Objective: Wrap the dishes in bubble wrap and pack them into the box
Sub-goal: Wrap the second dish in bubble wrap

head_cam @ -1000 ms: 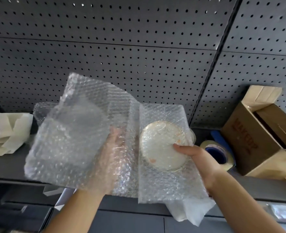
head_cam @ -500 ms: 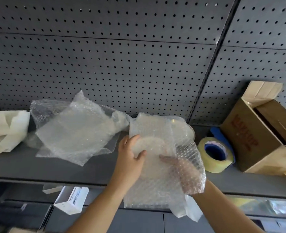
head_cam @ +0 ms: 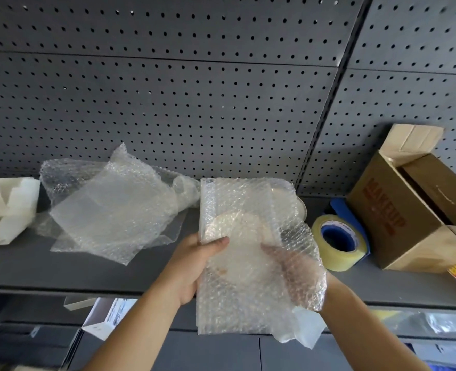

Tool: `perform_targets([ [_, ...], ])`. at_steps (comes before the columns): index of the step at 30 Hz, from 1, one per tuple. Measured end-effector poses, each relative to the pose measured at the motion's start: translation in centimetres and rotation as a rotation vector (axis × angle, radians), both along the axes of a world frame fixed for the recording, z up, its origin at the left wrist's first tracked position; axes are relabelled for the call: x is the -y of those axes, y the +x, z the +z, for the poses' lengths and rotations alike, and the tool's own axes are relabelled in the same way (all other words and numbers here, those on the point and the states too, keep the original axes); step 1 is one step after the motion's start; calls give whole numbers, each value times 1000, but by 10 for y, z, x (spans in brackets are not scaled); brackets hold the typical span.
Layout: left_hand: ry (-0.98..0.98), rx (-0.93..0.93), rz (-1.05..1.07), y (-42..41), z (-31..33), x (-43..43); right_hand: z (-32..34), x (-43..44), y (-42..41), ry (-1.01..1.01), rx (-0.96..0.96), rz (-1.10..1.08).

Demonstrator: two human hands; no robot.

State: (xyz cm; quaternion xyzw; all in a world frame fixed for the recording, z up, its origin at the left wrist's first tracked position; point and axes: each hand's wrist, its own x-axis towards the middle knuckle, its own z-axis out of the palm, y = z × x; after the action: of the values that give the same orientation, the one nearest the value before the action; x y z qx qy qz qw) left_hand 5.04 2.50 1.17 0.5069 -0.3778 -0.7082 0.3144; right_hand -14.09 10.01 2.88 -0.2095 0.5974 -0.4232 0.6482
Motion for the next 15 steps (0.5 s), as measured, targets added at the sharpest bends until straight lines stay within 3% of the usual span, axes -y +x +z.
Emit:
perform_targets([
  [3, -33, 17, 34, 1, -1, 2, 17, -8, -14, -61, 141, 10],
  [5, -59, 25, 40, 3, -1, 3, 12, -9, -36, -146, 166, -105],
  [7, -77, 23, 62, 5, -2, 3, -1, -6, -52, -286, -108, -271],
  [9, -99, 24, 75, 5, -2, 3, 6, -15, -48, -486, -617, -375],
  [11, -142, 47, 79, 4, -2, 2, 19, -25, -26, -713, -1097, -297],
  [13, -189, 67, 81, 2, -1, 1, 19, -23, -6, -821, -1259, -94],
  [15, -205, 50, 82, -2, 2, -1, 11, -12, 7, -726, -1247, 102],
])
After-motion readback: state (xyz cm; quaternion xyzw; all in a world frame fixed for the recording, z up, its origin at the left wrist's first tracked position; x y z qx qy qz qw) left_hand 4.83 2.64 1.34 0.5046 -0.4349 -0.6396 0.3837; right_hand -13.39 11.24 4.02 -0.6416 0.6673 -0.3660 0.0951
